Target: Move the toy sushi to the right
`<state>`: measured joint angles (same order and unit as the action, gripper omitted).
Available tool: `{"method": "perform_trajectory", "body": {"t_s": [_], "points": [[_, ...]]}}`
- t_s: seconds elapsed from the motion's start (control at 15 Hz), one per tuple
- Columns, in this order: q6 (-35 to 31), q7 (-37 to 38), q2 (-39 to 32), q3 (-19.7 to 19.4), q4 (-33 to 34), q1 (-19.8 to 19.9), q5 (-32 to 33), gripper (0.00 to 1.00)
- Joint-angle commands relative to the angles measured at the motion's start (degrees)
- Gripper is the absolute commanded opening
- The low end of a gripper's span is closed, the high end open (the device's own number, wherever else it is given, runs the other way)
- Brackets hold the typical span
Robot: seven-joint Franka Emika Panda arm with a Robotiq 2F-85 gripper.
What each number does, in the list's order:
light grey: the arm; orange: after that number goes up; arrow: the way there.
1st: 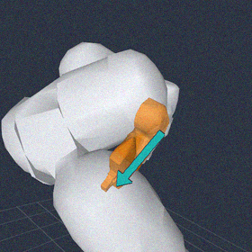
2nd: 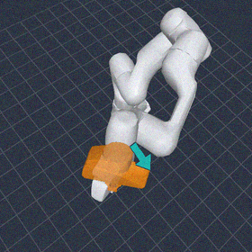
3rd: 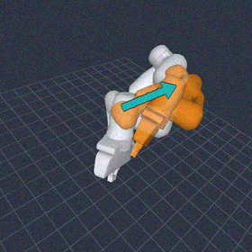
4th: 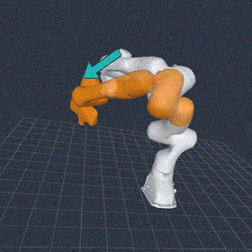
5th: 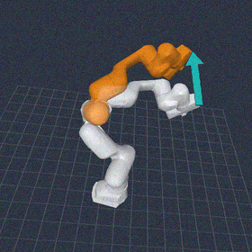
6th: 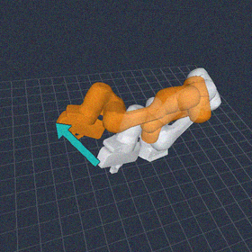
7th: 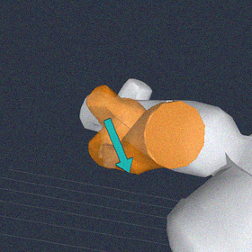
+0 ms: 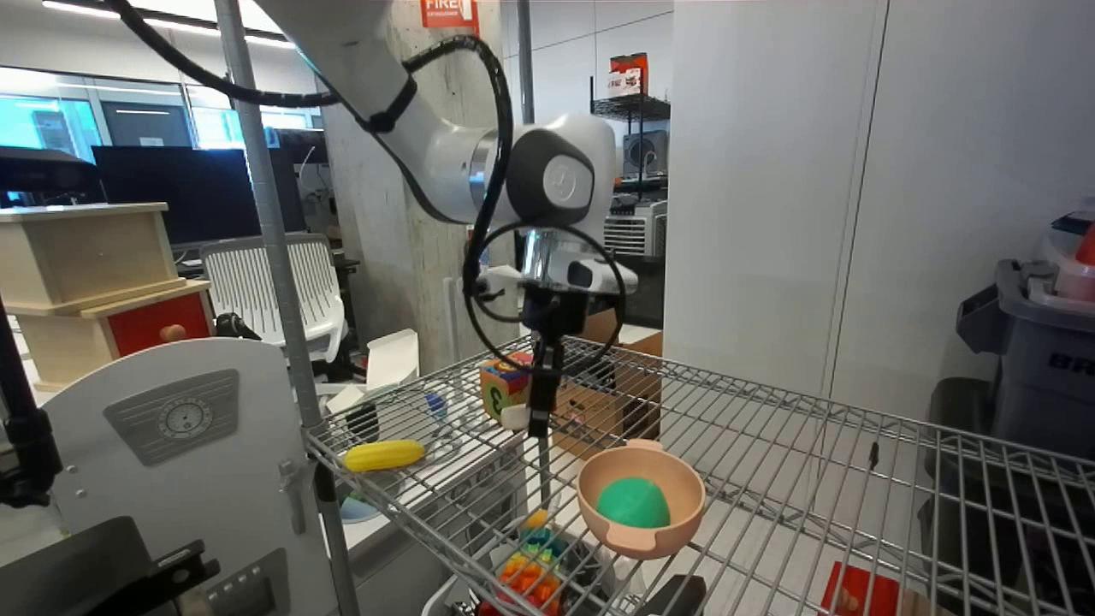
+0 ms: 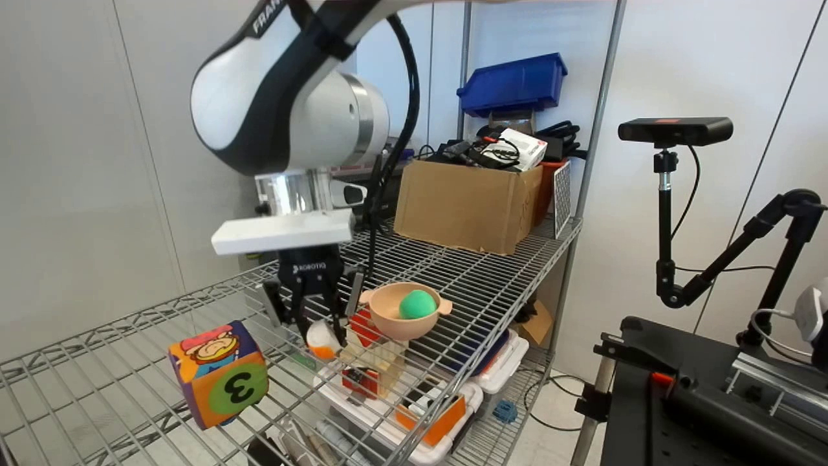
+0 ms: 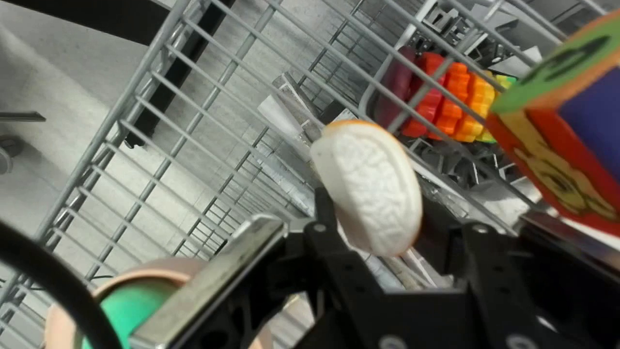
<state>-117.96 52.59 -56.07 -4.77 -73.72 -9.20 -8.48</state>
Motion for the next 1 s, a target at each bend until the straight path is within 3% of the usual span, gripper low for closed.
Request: {"method": "perform_trajectory", "body": {"t_s": [0.0,0.27,0.53,0.93], "points": [[5.9,0.5,5.6,1.0,3.1,4.5,-2.6,0.15],[13.4,2.5,6.2,0.9,14.4,10.7,-6.8,0.15],[20.6,5.0,2.0,0.9,28.2,17.7,-9.7,0.15],[19.5,9.4,-8.4,-1.2,41.6,21.5,-7.1,0.15]]}}
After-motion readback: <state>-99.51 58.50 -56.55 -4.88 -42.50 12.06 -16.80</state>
